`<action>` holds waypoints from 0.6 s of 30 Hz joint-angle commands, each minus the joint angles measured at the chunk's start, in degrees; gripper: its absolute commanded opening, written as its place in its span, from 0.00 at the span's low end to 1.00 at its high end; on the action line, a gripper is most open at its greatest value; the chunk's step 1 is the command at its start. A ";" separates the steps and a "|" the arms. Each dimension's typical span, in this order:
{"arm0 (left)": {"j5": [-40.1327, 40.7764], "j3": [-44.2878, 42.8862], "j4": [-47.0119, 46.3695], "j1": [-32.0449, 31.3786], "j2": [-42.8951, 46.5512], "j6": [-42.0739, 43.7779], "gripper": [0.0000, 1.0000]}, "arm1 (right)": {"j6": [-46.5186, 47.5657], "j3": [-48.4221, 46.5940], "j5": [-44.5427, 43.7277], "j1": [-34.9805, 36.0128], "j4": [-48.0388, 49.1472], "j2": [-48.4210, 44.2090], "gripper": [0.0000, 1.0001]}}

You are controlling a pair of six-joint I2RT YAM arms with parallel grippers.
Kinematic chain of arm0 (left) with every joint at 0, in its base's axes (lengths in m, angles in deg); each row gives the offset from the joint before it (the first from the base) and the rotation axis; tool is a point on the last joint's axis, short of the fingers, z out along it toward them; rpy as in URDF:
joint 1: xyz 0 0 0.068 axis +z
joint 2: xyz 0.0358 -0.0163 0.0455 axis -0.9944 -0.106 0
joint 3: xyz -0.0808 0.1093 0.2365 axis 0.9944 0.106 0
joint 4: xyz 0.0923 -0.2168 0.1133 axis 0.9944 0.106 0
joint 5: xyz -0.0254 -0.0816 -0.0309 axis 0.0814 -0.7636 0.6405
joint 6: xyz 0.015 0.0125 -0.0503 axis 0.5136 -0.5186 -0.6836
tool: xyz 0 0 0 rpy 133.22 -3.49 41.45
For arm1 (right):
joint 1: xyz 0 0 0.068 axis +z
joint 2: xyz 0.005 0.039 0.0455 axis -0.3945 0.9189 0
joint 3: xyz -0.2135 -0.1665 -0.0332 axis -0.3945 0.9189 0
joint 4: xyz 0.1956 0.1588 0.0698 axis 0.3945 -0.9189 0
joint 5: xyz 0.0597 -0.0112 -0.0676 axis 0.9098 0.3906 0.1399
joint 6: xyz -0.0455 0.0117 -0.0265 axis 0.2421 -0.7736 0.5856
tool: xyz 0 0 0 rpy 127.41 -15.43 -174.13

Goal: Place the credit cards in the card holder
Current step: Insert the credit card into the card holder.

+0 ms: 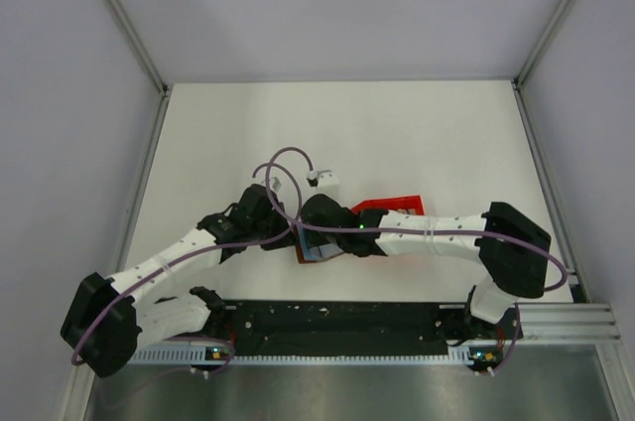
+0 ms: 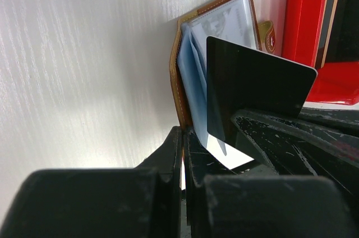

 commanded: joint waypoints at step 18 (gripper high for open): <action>-0.16 -0.01 -2.02 -0.07 0.94 0.35 0.00 | -0.82 -0.95 -0.56 0.90 3.31 -2.33 0.00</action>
